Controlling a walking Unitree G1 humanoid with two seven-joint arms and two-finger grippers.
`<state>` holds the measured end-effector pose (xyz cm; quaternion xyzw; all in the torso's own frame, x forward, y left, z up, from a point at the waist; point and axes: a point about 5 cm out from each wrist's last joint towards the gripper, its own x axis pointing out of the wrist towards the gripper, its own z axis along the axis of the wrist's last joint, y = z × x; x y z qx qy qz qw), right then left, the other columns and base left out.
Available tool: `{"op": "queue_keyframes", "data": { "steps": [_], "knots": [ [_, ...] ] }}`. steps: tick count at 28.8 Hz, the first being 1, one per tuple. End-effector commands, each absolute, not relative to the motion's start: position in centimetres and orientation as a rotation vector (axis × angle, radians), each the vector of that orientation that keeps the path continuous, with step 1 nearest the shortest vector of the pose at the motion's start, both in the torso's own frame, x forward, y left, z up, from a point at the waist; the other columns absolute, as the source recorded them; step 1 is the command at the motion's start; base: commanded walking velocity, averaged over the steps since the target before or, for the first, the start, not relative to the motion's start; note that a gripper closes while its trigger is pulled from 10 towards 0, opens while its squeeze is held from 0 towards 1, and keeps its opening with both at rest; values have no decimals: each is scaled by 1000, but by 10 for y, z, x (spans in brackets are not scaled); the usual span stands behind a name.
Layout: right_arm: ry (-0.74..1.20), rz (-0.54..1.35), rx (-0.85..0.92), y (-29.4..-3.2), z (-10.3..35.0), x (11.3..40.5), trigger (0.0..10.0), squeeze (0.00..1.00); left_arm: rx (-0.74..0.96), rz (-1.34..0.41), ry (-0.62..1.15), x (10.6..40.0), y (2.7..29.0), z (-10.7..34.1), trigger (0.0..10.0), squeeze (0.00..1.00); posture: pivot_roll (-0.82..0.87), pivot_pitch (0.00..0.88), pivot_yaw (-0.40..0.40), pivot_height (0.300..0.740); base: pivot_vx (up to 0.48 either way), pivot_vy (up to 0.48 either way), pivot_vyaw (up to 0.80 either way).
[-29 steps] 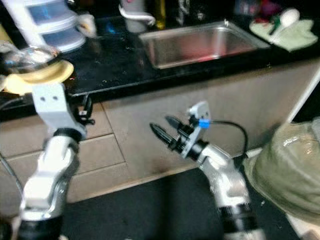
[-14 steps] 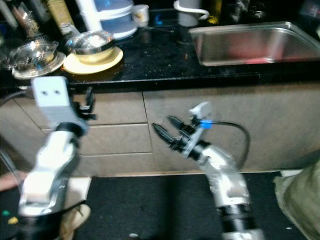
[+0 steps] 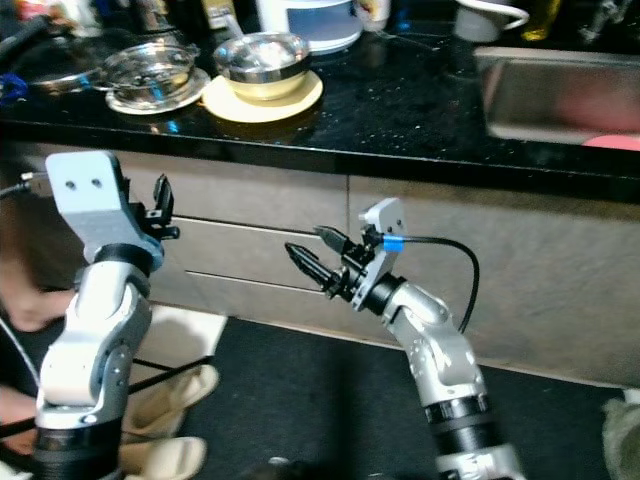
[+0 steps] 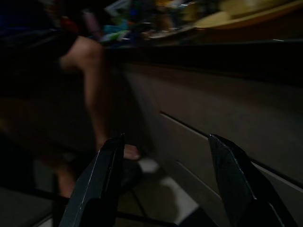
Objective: Kitchen organization
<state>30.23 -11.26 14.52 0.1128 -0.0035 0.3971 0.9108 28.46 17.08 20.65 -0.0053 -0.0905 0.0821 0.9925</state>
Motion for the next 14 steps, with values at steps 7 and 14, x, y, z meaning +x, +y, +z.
{"op": "queue_keyframes", "data": {
  "steps": [7, 14],
  "knots": [
    [-15, 799, 248, -115, 144, 304, 10000, 0, 27, 160, -210, 285, 174, 212, 10000, 0, -21, 19, 12, 740, 156, 0, 0],
    [-24, 803, 262, -116, 145, 304, 10000, 0, 32, 183, -232, 286, 182, 217, 10000, 0, -24, 12, 11, 740, 301, 0, 0]
  ]
}}
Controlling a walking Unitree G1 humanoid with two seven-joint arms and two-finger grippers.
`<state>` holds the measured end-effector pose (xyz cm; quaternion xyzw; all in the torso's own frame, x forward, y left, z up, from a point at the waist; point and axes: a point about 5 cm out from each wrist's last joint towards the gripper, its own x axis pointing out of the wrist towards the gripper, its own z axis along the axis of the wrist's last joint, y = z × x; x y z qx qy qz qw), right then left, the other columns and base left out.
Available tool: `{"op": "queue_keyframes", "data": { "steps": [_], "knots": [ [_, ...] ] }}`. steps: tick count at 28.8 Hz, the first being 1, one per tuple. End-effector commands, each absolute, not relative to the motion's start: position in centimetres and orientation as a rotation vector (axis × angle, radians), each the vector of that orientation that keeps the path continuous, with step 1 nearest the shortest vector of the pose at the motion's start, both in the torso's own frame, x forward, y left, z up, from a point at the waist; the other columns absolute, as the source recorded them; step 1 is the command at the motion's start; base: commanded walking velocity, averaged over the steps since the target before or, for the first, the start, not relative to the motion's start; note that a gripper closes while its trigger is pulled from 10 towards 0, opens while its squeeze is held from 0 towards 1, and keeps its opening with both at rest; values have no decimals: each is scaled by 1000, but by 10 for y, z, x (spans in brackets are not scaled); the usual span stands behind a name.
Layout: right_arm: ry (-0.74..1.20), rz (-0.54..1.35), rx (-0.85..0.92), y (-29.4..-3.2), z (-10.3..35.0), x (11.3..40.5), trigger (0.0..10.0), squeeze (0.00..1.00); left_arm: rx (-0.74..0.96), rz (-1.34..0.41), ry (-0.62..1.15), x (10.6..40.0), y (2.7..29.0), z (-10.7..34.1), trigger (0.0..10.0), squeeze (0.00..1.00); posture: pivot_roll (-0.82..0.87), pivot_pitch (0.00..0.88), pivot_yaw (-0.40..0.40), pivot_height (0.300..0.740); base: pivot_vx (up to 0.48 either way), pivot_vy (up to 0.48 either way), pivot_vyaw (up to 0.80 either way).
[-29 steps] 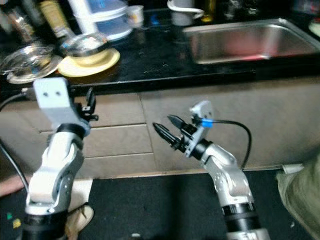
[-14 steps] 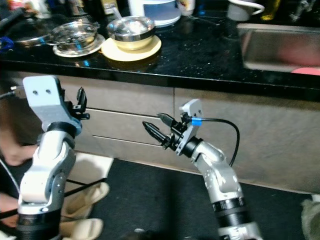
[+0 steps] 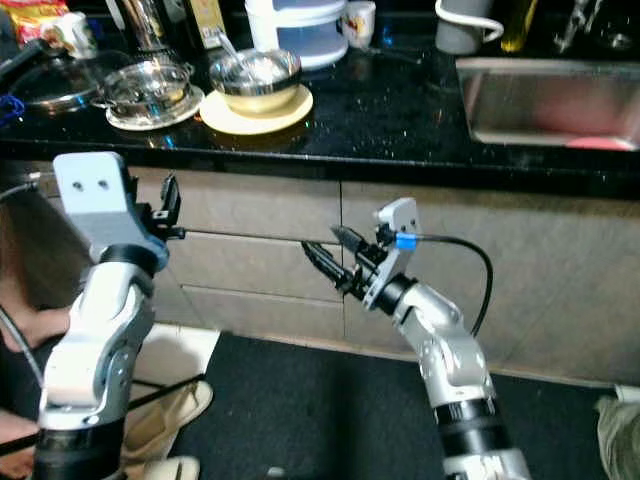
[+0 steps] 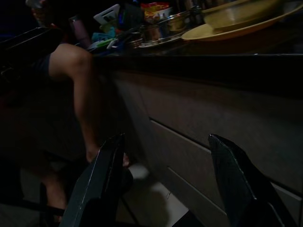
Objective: Kitchen organization
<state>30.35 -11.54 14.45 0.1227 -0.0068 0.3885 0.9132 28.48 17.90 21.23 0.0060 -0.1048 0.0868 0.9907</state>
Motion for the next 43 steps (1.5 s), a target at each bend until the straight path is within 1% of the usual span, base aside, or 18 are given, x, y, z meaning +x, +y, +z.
{"op": "queue_keyframes", "data": {
  "steps": [1, 13, 17, 19, 21, 34, 43],
  "knots": [
    [-24, 803, 262, -116, 145, 304, 10000, 0, 32, 183, -232, 286, 182, 217, 10000, 0, -24, 12, 11, 740, 311, 0, 0],
    [-61, 812, 334, -118, 150, 303, 10000, 0, 42, 192, -260, 287, 191, 225, 10000, 0, -24, 20, 12, 740, 324, 0, 0],
    [-121, 879, 493, -119, 162, 297, 10000, 0, 43, 193, -270, 287, 191, 229, 10000, 0, -22, 22, 12, 740, 337, 0, 0],
    [-174, 978, 621, -119, 175, 288, 10000, 0, 43, 191, -274, 287, 191, 230, 10000, 0, -20, 25, 13, 740, 337, 0, 0],
    [-203, 1025, 667, -120, 181, 283, 10000, 0, 43, 191, -275, 287, 191, 231, 10000, 0, -20, 25, 12, 740, 339, 0, 0],
    [-179, 994, 620, -120, 181, 287, 10000, 0, 47, 200, -291, 289, 195, 236, 10000, 0, -19, 26, 12, 740, 341, 0, 0],
    [-174, 988, 591, -119, 184, 289, 10000, 0, 58, 224, -313, 291, 206, 244, 10000, 0, -21, 26, 12, 740, 342, 0, 0]
  ]
}}
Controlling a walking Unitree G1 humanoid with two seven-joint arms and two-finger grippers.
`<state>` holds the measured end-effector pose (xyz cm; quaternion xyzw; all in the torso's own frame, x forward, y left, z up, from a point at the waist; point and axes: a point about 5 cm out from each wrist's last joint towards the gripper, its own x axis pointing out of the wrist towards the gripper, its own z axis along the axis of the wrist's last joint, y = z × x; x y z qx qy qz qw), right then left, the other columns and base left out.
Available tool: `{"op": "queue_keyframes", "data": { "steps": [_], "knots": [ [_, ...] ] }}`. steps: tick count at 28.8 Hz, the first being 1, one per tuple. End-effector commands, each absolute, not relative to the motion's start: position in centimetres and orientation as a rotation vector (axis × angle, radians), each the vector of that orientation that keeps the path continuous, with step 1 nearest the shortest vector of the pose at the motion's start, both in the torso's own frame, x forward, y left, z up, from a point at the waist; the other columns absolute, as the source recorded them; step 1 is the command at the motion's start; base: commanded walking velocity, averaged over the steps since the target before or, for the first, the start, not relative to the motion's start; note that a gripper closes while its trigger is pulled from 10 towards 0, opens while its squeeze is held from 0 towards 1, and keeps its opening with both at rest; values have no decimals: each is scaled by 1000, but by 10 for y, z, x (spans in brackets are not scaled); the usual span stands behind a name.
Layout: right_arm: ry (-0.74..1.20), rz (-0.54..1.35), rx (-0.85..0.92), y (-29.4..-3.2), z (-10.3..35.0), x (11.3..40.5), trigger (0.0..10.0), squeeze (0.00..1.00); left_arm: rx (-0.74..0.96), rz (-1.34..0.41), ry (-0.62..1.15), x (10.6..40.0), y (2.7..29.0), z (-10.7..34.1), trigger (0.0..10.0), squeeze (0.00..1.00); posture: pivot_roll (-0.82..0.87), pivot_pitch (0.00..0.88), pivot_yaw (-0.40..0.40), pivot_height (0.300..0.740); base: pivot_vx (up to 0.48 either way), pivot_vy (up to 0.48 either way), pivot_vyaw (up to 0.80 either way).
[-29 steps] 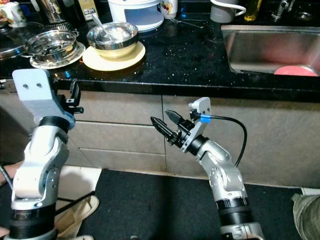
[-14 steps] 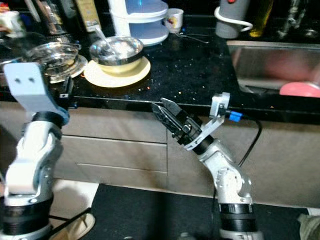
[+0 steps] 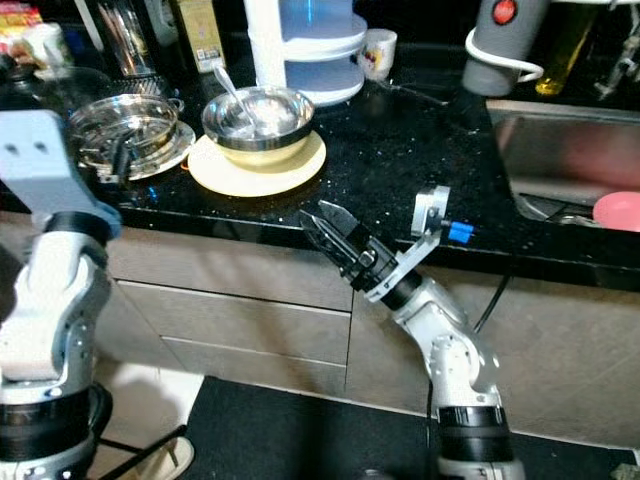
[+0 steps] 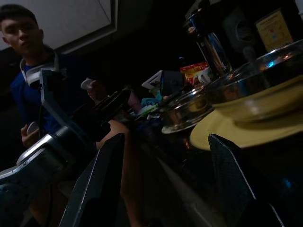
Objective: Kitchen organization
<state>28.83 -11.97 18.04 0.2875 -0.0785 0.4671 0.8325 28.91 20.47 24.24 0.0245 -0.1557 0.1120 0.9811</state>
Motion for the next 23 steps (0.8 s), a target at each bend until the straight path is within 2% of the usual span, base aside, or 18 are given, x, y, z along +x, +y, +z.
{"op": "queue_keyframes", "data": {
  "steps": [1, 13, 23],
  "knots": [
    [-174, 983, 589, -119, 184, 289, 10000, 0, 58, 225, -314, 291, 206, 244, 10000, 0, -21, 26, 12, 740, 345, 0, 0],
    [-229, 945, 679, -128, 196, 294, 10000, 0, 25, 187, -326, 292, 201, 247, 10000, 0, -21, 19, 12, 740, 345, 0, 0],
    [-241, 904, 676, -135, 199, 298, 10000, 0, -144, -44, -342, 298, 180, 256, 10000, 0, -22, 13, 12, 740, 0, 0, 0]
  ]
}}
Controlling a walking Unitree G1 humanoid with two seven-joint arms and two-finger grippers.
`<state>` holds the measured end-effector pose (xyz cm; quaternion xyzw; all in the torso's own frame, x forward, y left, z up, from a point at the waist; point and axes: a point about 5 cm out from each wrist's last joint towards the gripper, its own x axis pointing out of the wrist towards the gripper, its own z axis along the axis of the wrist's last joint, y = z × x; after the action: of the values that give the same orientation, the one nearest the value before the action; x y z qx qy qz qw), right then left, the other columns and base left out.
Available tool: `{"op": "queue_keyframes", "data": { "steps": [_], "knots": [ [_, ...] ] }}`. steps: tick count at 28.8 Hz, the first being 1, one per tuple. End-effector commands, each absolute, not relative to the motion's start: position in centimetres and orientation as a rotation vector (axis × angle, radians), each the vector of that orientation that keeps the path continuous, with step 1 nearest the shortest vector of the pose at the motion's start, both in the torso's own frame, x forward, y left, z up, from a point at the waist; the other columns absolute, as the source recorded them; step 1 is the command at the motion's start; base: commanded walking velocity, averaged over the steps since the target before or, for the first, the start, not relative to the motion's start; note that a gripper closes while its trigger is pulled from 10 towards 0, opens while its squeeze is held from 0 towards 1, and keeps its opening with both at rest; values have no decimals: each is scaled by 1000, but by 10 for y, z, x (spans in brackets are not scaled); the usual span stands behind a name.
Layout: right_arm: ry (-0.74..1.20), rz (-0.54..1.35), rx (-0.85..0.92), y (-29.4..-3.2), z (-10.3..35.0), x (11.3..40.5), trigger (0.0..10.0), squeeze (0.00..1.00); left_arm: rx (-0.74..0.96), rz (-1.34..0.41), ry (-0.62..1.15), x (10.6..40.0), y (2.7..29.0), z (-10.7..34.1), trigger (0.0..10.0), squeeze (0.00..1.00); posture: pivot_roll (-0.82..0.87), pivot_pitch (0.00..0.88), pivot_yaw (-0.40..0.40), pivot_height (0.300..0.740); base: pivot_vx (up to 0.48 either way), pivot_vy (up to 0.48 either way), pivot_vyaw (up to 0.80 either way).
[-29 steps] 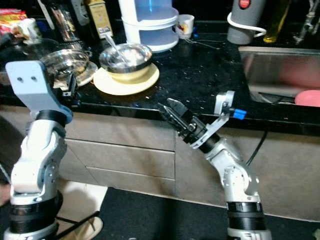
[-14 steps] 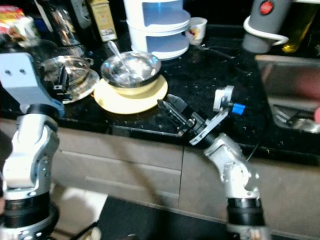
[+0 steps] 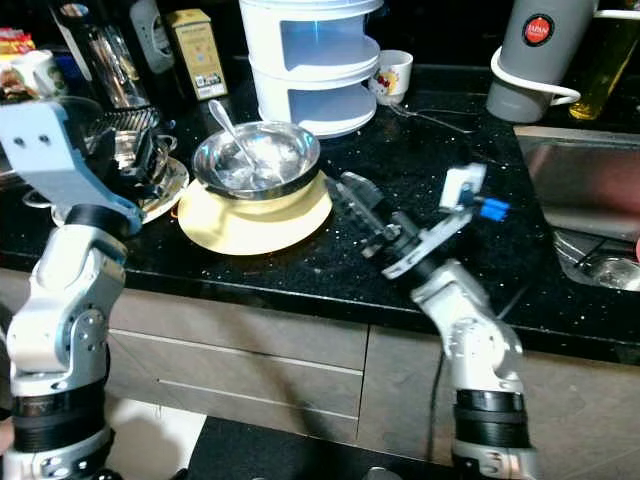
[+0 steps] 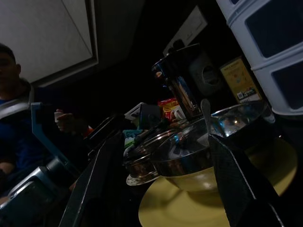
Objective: Kitchen organization
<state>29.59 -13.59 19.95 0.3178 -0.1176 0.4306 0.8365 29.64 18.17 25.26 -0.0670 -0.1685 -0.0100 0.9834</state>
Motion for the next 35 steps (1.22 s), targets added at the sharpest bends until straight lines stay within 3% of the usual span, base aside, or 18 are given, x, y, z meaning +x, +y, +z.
{"op": "queue_keyframes", "data": {
  "steps": [1, 11, 24, 29, 30, 35],
  "knots": [
    [-248, 894, 687, -137, 200, 299, 10000, 0, -166, -67, -353, 299, 180, 261, 10000, 0, -23, 13, 12, 740, 0, 0, 0],
    [-254, 850, 678, -150, 207, 301, 10000, 0, -321, -53, -387, 316, 215, 279, 10000, 0, -38, 24, 19, 740, 0, 0, -319],
    [-275, 848, 639, -157, 213, 296, 10000, 0, -378, 9, -392, 328, 231, 291, 10000, 0, -55, 33, 31, 740, 0, 0, 0],
    [-250, 927, 438, -149, 221, 290, 10000, 0, -411, 90, -342, 330, 244, 284, 10000, 0, -60, 40, 34, 740, 0, 0, 0],
    [-235, 940, 312, -145, 224, 290, 10000, 0, -471, 122, -294, 332, 252, 276, 10000, 0, -60, 40, 34, 740, 0, 0, 0],
    [-219, 938, 204, -142, 227, 291, 10000, 0, -539, 84, -229, 339, 254, 272, 10000, 0, -68, 46, 31, 740, 0, 0, 0]
  ]
}}
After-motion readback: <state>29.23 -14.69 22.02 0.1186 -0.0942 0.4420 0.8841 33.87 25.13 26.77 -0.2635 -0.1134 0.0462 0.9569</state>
